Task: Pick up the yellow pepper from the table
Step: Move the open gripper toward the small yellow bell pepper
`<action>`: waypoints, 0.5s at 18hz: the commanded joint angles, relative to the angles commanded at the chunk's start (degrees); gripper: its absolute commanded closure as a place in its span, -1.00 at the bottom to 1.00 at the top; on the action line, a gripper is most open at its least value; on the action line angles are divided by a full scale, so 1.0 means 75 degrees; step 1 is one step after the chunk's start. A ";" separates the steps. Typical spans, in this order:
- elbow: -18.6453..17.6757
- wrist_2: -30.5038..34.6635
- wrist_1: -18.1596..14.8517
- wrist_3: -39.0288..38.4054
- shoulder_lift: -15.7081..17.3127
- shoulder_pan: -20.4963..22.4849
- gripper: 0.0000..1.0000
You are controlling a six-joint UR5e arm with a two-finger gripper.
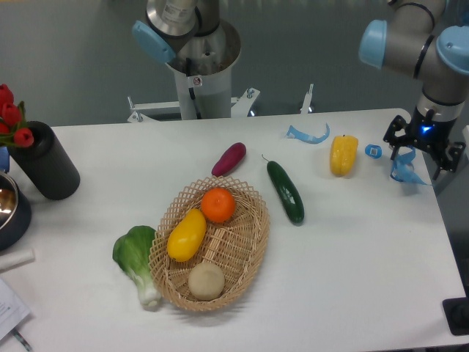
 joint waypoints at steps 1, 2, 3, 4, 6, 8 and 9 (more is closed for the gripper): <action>-0.0140 0.0000 0.0000 -0.0023 0.0012 0.0000 -1.00; -0.0350 0.0000 0.0011 -0.0116 0.0116 -0.0011 -1.00; -0.0492 0.0000 0.0023 -0.0152 0.0187 -0.0012 -1.00; -0.0574 0.0000 0.0012 -0.0164 0.0257 -0.0023 -1.00; -0.0715 0.0023 0.0000 -0.0222 0.0293 0.0000 -1.00; -0.0821 0.0059 0.0000 -0.0560 0.0328 0.0012 -1.00; -0.0833 0.0082 0.0000 -0.0783 0.0340 0.0035 -1.00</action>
